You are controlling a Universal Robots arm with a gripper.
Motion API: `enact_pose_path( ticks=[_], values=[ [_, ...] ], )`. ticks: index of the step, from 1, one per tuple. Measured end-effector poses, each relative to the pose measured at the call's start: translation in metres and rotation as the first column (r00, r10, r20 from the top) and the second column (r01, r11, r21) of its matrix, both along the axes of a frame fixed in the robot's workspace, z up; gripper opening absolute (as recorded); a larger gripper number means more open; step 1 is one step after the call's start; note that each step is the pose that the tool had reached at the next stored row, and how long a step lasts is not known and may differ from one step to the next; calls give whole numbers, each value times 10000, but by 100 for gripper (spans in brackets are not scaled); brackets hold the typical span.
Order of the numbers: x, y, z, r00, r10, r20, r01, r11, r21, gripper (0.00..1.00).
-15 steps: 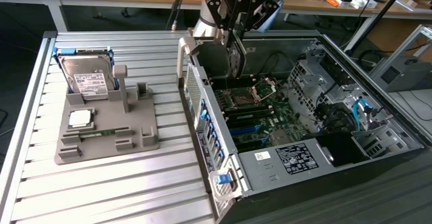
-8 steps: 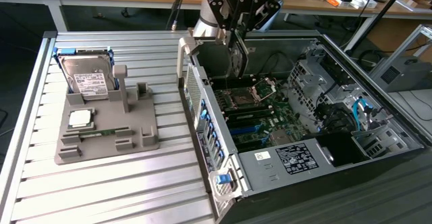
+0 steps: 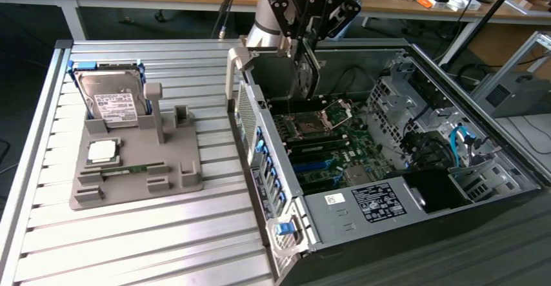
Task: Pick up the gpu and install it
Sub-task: 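Pick up the gpu and move the gpu toward the slot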
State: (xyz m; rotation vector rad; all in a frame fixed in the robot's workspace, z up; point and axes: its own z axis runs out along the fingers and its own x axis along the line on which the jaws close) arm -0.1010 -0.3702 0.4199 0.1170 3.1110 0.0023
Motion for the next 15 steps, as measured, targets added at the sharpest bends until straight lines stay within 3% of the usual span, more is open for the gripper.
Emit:
enact_pose_path(
  ticks=[15],
  values=[
    [72,-1,-3,10000,0,0,0,10000,0,27]
  ],
)
